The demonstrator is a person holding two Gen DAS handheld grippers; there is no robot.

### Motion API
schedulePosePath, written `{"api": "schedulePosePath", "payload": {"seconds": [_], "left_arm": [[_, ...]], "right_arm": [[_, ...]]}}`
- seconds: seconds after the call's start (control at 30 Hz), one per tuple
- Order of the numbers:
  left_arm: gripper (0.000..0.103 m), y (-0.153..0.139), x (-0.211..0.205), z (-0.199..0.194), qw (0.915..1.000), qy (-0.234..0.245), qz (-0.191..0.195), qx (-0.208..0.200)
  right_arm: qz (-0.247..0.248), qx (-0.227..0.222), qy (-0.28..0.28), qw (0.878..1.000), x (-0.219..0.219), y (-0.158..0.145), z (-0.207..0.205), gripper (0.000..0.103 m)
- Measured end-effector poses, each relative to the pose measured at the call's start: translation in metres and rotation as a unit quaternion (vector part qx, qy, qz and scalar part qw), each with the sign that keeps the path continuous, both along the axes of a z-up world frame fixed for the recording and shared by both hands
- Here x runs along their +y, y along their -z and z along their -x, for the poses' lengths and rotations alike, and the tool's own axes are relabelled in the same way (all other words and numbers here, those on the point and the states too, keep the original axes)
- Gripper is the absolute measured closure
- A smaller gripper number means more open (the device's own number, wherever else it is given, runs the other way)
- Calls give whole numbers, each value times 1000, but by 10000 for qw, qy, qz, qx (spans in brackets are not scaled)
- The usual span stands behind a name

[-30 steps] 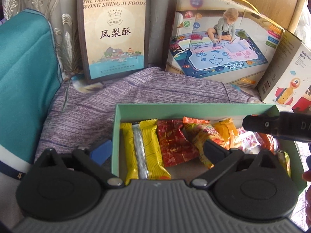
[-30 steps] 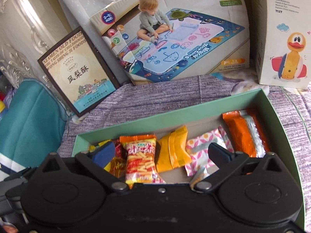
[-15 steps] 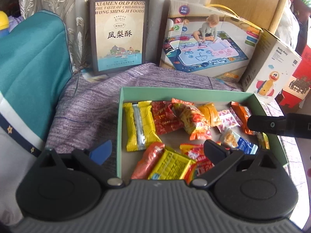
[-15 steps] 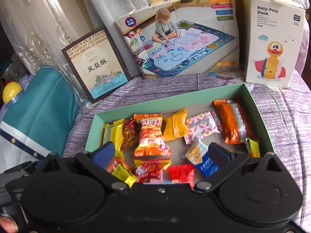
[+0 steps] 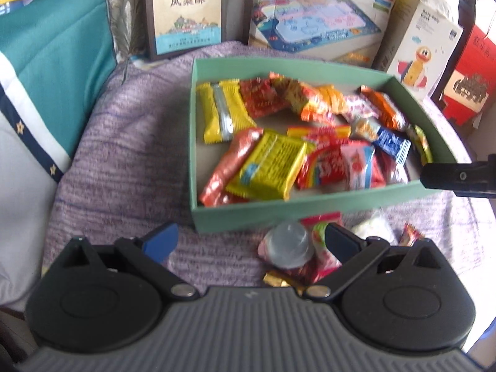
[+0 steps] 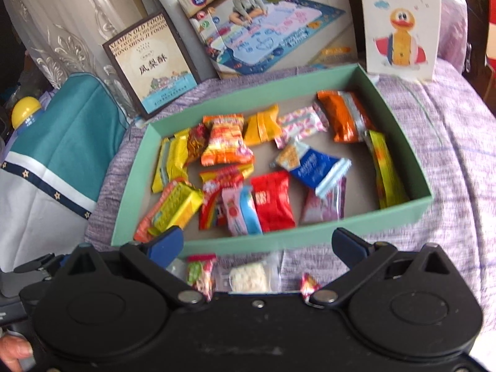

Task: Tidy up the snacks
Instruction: 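Grasp the clear jelly cup with left tool while right tool grasps green-red candy pack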

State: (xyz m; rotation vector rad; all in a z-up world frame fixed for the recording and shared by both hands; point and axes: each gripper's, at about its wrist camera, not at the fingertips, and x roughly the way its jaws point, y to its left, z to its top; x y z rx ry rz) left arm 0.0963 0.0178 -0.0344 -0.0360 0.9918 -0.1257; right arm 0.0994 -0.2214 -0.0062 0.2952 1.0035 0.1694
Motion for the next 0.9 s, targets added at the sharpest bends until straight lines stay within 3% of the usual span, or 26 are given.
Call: {"api": "schedulePosePath", "payload": {"seconds": [0.13, 0.2, 0.3, 0.37, 0.43, 0.47, 0.67, 0.83, 0.9], "left_arm": [[15, 19, -5, 1, 9999, 54, -42, 145], [31, 25, -10, -1, 9997, 149, -21, 186], [34, 33, -17, -6, 9995, 220, 51, 228], [35, 36, -21, -9, 9995, 204, 102, 210], [51, 39, -23, -11, 9995, 230, 165, 167], [65, 40, -23, -10, 9991, 289, 256, 174], [67, 40, -4, -3, 9992, 317, 186, 170], [67, 40, 25, 6, 9995, 141, 213, 209], [60, 40, 34, 11, 9994, 77, 247, 236]], "right_arm": [[-198, 152, 25, 9997, 4, 16, 10, 0], [-243, 189, 44, 9995, 7, 21, 11, 0], [-218, 235, 0, 9995, 13, 25, 10, 0], [-159, 259, -90, 9995, 20, 26, 9, 9], [-78, 272, -172, 9995, 27, 28, 6, 15], [-29, 267, -198, 9994, 29, 29, 6, 25], [-81, 267, -379, 9989, 44, 30, 0, 52], [11, 298, -684, 9972, 70, 37, -8, 58], [46, 354, -742, 9966, 80, 42, -12, 58]]}}
